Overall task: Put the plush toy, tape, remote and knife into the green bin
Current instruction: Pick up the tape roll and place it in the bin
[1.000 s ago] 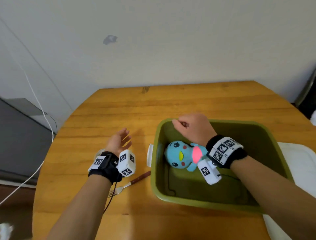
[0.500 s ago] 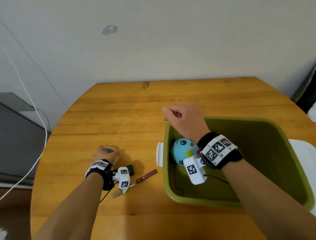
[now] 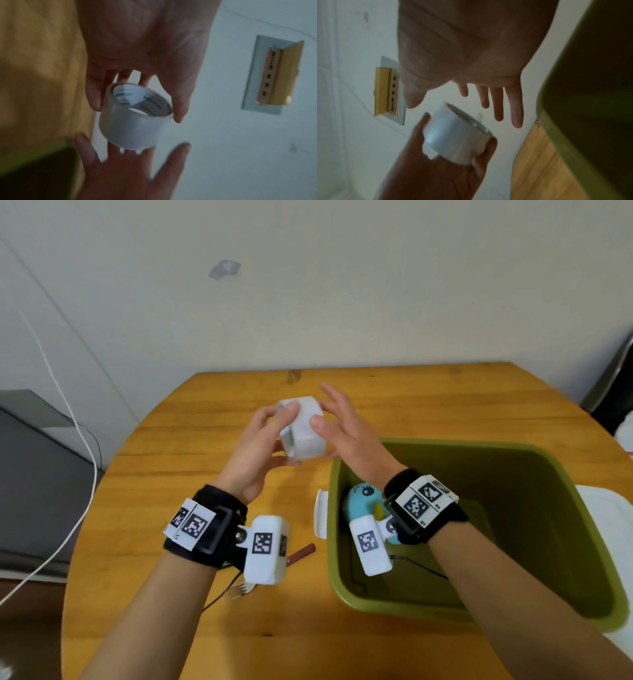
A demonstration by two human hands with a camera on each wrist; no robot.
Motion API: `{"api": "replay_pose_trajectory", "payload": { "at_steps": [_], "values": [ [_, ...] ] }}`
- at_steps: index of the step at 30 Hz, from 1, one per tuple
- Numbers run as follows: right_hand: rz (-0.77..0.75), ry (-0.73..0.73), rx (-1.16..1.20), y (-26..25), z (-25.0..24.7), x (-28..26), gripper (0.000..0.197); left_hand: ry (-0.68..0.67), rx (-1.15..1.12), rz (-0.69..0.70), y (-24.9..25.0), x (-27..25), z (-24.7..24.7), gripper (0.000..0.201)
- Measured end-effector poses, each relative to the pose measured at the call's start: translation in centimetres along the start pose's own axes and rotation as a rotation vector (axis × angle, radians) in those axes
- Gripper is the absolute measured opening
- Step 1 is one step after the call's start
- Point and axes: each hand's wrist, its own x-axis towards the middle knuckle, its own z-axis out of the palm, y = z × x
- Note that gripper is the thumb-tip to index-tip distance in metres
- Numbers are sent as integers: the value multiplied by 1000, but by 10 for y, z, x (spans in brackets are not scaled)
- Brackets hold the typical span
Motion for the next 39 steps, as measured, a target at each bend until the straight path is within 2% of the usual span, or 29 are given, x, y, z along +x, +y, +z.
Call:
{"api": "replay_pose_trajectory", "payload": {
  "at_steps": [3, 7, 9, 11, 14, 19, 24, 26, 29, 33, 36, 39],
  "values": [
    [-59, 18, 149, -3, -8, -5, 72, -107, 33, 10, 16, -12, 38, 55],
    [-170, 167, 85, -9, -33, -19, 60, -126, 8, -50, 19, -14, 63, 66],
    [-168, 193, 2, -5, -47, -28, 59, -107, 123, -110, 15, -9, 72, 67],
    [-120, 185, -99, 3, -63, -36, 60, 7, 266, -123, 3, 0, 79, 56],
    [-54, 82, -398, 27, -96, -52, 58, 163, 352, -132, -19, 12, 90, 36],
    [186, -243, -827, 65, -151, -87, 68, 139, 265, -418, -64, 39, 97, 52],
    [304, -515, -1274, 91, -176, -98, 74, 239, 185, -420, -80, 54, 96, 48],
    [367, -539, -1380, 98, -180, -98, 81, 256, 174, -404, -69, 39, 105, 47],
    [487, -512, -1434, 107, -183, -97, 86, 262, 214, -323, -57, 23, 117, 33],
    [540, -507, -1514, 106, -181, -92, 84, 281, 267, -297, -61, 24, 117, 33],
    [554, -445, -1599, 101, -180, -90, 81, 281, 279, -300, -63, 25, 116, 35],
    [583, -428, -1700, 104, -178, -91, 66, 293, 286, -270, -65, 25, 116, 34]
  ]
}}
